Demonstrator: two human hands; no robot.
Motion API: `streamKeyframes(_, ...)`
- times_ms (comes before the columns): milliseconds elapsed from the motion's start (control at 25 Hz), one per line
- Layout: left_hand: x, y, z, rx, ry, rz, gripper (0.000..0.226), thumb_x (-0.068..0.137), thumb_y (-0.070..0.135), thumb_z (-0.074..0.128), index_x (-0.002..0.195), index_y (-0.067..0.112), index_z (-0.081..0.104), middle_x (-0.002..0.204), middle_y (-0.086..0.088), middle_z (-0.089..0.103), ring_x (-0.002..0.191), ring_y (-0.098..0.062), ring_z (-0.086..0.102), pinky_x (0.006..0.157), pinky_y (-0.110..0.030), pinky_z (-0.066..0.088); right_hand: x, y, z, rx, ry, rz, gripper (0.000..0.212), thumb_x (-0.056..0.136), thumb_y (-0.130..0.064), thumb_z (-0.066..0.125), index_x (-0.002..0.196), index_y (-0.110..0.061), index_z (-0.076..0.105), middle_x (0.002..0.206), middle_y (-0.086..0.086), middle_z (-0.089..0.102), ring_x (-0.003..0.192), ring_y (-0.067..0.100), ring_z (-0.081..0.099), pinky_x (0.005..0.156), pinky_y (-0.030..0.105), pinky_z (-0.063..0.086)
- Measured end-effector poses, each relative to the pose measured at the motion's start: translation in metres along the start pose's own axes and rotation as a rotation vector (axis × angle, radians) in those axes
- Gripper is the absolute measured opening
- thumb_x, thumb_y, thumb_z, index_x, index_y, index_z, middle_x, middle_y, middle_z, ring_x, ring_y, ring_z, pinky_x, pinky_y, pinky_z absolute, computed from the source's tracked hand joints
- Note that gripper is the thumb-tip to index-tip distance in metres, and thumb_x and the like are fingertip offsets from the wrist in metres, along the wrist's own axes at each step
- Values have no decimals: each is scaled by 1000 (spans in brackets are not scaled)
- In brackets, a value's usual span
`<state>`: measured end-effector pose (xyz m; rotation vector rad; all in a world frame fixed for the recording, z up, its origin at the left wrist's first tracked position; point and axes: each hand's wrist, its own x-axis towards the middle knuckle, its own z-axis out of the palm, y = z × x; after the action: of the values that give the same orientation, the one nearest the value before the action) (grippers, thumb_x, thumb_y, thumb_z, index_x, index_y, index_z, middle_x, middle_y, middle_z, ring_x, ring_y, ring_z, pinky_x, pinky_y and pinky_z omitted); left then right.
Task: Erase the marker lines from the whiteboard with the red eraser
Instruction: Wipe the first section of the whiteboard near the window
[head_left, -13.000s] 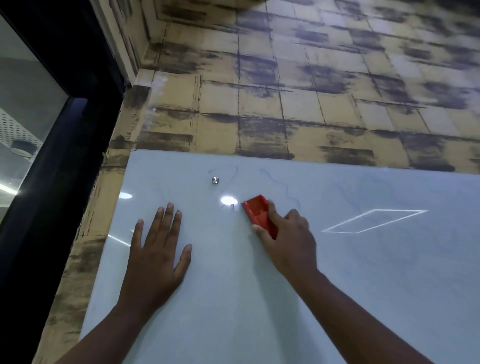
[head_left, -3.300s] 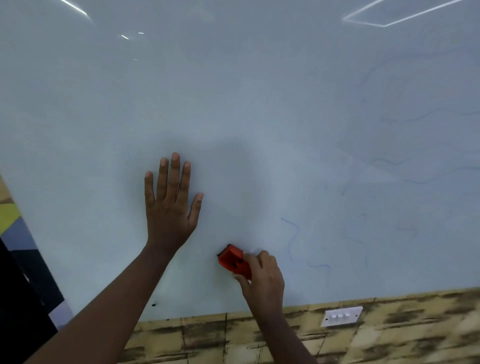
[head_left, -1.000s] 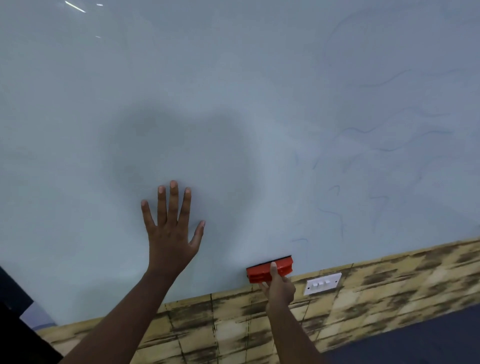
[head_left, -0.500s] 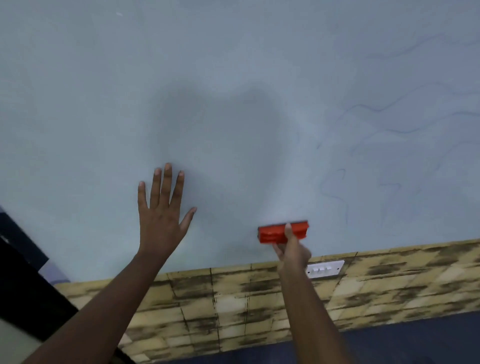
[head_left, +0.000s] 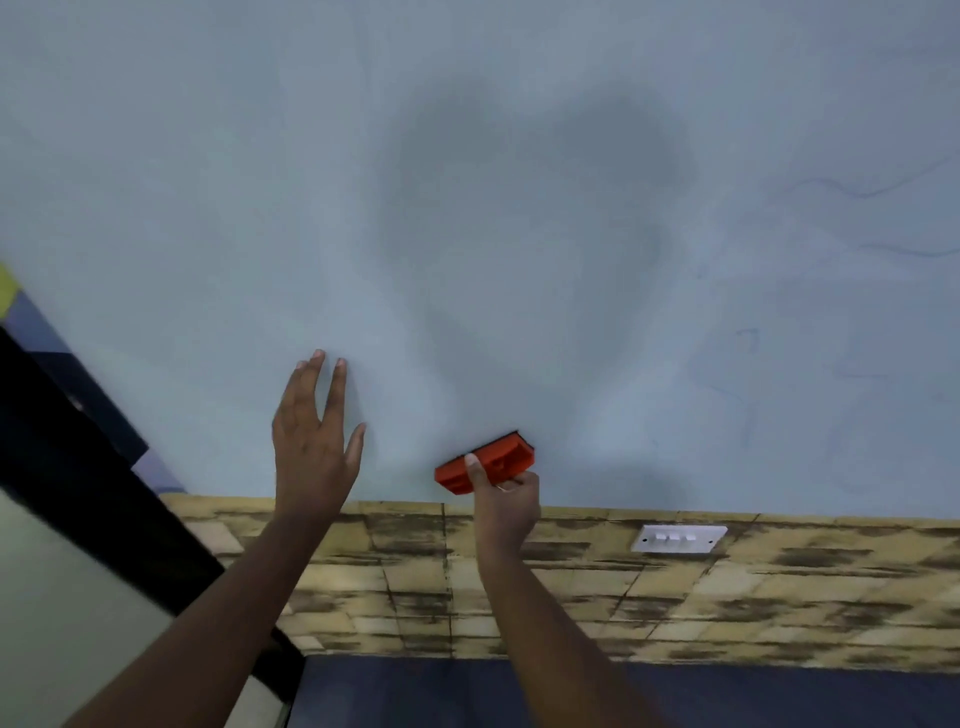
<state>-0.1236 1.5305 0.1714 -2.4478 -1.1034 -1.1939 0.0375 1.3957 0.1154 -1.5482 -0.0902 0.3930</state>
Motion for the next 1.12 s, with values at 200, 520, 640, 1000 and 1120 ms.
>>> streamKeyframes(200,-26,-21,5,83,-100,128,92,87,12,83,165,5,35,170,-26,28,153,-46,37,110,-59,47,5,37,-6,-52,17,38,44,75,-33,90,104,-14,63,91,-6,69,83,15,67,67,22,50)
streamKeyframes(520,-28,14,30,-14,-107,244,93,80,18,90,160,5,45,164,-23,37,148,-42,40,111,-61,44,61,21,-58,168,396,250,30,85,-37,81,106,-19,70,101,3,73,96,27,71,93,50,59)
streamKeyframes(640,-18,34,37,-30,-48,282,86,85,25,86,160,7,46,163,-20,36,149,-38,37,116,-66,36,76,-36,-71,144,504,4,48,88,-51,73,124,-19,70,110,5,71,99,24,68,97,46,56)
streamKeyframes(1000,8,121,49,-89,-8,377,70,100,40,60,161,10,45,169,-14,34,154,-34,34,119,-63,28,75,-57,-72,358,373,108,47,95,-43,70,133,-17,64,118,7,68,102,24,68,85,49,63)
streamKeyframes(1120,8,132,55,-53,25,383,70,101,39,58,162,9,43,169,-15,32,154,-34,33,118,-63,29,113,-40,-119,494,329,388,44,99,-32,67,133,-6,57,121,18,64,103,34,67,78,53,62)
